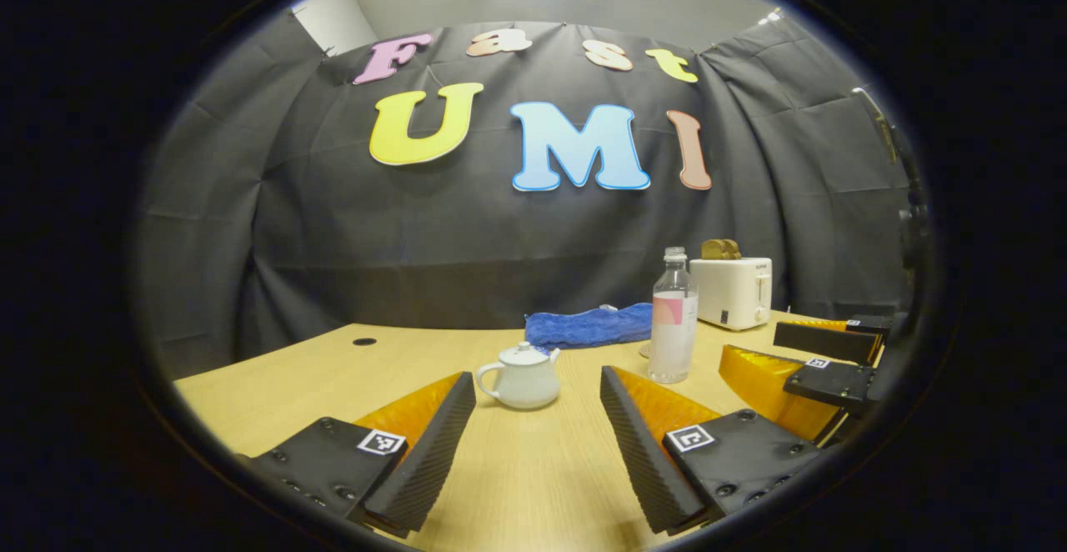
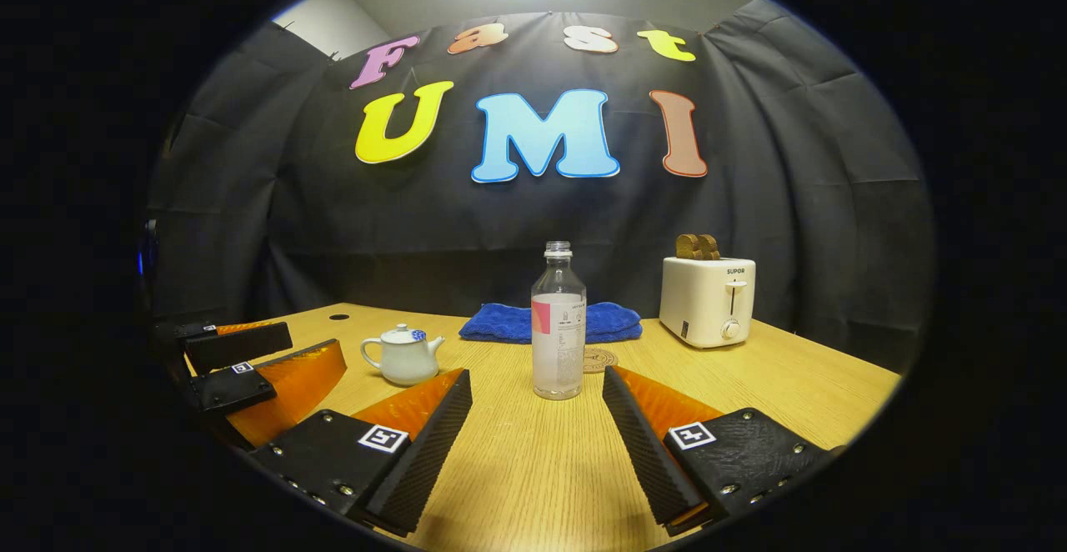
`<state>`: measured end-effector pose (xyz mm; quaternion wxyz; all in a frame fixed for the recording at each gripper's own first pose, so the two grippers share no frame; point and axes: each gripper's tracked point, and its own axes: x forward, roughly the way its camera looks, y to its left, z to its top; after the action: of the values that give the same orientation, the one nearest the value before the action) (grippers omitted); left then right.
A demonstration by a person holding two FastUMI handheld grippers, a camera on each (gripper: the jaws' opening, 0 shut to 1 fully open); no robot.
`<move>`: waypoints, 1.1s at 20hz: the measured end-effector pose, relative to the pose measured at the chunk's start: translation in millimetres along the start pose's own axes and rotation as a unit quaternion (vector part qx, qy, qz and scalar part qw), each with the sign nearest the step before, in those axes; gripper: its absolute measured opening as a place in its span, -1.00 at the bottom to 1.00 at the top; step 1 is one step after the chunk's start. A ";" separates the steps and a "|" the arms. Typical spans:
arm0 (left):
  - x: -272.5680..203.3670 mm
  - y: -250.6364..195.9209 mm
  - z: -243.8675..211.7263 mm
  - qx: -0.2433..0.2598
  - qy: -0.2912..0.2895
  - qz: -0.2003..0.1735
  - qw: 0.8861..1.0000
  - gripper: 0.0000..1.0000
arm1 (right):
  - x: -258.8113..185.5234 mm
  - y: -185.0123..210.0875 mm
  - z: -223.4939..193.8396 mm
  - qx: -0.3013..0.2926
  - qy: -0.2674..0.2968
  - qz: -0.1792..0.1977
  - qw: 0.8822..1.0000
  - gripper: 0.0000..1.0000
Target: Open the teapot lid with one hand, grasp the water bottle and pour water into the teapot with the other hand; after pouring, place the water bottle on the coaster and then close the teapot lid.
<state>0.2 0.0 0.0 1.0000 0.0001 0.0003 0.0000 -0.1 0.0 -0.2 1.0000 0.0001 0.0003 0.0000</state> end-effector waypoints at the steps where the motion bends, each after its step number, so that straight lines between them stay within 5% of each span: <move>1: -0.1 0.1 0.7 0.000 0.000 0.000 1.000 0.99 | 0.1 -0.1 -0.4 0.000 0.000 0.000 1.000 0.95; 12: 6.3 -11.8 1.4 0.005 0.000 -0.031 1.000 0.99 | 2.5 -1.4 -0.2 0.001 0.001 -0.004 1.000 0.95; 22: 76.3 4.1 15.0 -0.004 0.008 -0.028 1.000 1.00 | 54.5 -12.1 14.9 -0.005 0.002 -0.014 1.000 0.95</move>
<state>76.5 4.1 15.0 0.9996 -0.0042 0.0085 -0.0283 54.4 -12.1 14.7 0.9999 -0.0049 0.0022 -0.0143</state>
